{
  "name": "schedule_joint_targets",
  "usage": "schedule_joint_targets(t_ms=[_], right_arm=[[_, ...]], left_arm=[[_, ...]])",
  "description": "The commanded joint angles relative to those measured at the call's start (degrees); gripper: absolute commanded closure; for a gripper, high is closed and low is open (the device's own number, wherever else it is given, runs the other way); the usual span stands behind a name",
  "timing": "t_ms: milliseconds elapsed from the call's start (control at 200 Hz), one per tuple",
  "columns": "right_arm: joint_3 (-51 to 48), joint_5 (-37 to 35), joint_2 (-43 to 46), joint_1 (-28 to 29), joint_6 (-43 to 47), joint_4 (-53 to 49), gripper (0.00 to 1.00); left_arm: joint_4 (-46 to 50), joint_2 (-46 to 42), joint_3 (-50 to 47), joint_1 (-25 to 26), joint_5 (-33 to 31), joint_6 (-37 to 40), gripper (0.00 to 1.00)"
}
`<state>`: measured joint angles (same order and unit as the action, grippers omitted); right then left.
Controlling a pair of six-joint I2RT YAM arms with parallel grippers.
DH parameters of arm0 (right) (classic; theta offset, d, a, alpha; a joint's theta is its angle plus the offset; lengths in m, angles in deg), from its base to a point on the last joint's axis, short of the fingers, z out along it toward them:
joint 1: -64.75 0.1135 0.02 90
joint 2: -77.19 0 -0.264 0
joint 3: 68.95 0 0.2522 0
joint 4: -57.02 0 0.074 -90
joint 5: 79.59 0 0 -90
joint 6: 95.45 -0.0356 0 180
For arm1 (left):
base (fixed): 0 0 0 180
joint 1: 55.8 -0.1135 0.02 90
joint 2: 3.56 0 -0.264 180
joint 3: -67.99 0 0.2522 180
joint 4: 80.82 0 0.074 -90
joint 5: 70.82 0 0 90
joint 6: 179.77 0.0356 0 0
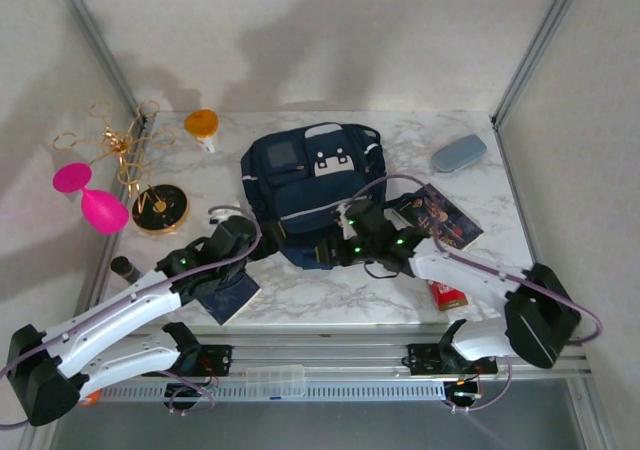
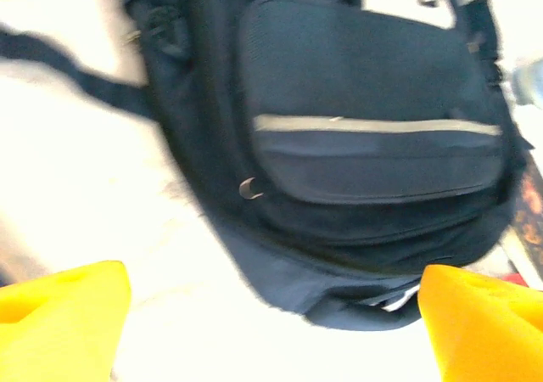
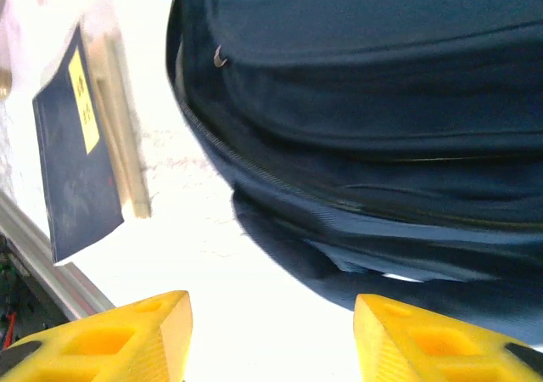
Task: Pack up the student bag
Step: Close the student bag at the center of the table, then move the book to the bottom-center of the table.
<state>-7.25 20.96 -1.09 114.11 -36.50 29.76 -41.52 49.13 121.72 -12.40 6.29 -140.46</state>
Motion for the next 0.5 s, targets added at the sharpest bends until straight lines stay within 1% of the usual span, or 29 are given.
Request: schedule_joint_targets(t_ms=[0, 35, 215, 290, 385, 456, 496], right_arm=[[3.42, -0.60, -5.75, 3.85, -2.44, 4.84, 0.46], [4.62, -1.03, -7.67, 4.82, -2.59, 5.43, 0.45], [8.38, 1.82, -15.31, 5.66, -4.28, 10.08, 0.44], [9.49, 2.37, -17.83, 5.67, -3.88, 10.79, 0.44], [10.84, 3.34, -20.04, 5.67, -3.10, 11.01, 0.43], [11.43, 4.19, -21.16, 5.68, -2.86, 11.32, 0.43], [12.02, 4.35, -21.68, 5.71, -2.59, 11.02, 0.42]], left_arm=[[9.88, -3.99, -3.43, -0.11, -8.49, -13.10, 0.05], [11.10, -5.30, -5.22, -0.51, -9.54, -15.36, 0.01], [20.21, -8.23, -10.51, -5.42, -13.45, -24.59, 0.01], [20.06, -9.35, -12.43, -8.48, -13.21, -25.16, 0.01], [20.74, -10.45, -14.39, -14.21, -12.38, -25.41, 0.01], [21.13, -10.77, -15.41, -17.35, -13.00, -26.15, 0.01], [19.95, -10.39, -15.68, -19.07, -12.34, -24.99, 0.01]])
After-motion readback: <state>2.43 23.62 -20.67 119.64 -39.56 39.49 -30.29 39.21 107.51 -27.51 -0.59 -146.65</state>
